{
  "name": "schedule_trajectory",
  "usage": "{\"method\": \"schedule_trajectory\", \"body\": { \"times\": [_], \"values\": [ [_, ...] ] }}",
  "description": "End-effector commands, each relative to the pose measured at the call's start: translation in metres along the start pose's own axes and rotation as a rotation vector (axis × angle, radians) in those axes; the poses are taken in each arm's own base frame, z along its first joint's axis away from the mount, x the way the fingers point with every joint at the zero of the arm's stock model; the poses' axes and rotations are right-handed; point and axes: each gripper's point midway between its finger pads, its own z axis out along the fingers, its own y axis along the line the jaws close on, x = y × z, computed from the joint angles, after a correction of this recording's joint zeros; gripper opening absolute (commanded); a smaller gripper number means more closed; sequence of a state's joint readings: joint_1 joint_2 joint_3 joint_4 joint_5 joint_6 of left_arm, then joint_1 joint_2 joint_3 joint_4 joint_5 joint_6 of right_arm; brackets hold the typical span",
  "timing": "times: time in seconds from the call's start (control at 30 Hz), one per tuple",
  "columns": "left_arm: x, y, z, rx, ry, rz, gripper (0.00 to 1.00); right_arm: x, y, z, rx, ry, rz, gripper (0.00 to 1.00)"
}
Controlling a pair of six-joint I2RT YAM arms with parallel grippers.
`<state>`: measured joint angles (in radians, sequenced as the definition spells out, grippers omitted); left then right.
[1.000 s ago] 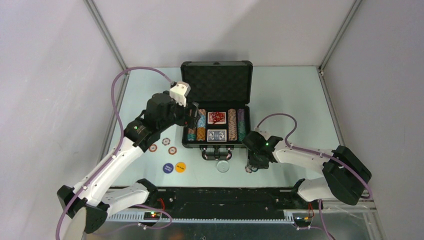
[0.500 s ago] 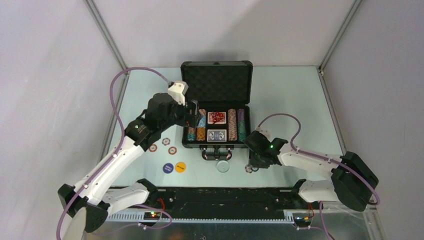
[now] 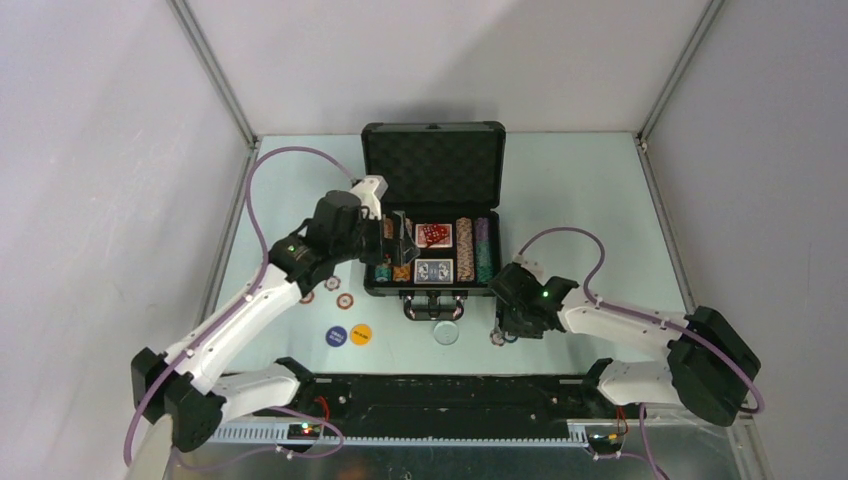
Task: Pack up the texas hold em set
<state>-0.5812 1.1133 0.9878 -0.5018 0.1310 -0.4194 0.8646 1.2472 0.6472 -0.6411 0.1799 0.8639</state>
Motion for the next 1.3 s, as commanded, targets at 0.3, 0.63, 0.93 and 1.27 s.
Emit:
{"method": "schedule_trajectory", "body": {
  "times": [0.3,0.63,0.93,1.27],
  "values": [
    [-0.016,-0.013,-0.018,0.053,-0.076,0.001,0.94,-0.022,0.003,-0.025,-0.102,-0.05,0.037,0.66],
    [-0.019,-0.013,-0.026,0.06,-0.098,0.024,0.94,-0.061,-0.006,-0.038,-0.173,-0.066,-0.017,0.63],
    [-0.013,-0.012,-0.023,0.063,-0.081,0.021,0.94,-0.041,-0.015,-0.019,0.002,-0.022,0.137,0.53],
    [-0.009,-0.012,-0.022,0.07,-0.07,0.023,0.95,-0.03,-0.038,-0.002,0.064,-0.044,0.326,0.47]
  ]
}}
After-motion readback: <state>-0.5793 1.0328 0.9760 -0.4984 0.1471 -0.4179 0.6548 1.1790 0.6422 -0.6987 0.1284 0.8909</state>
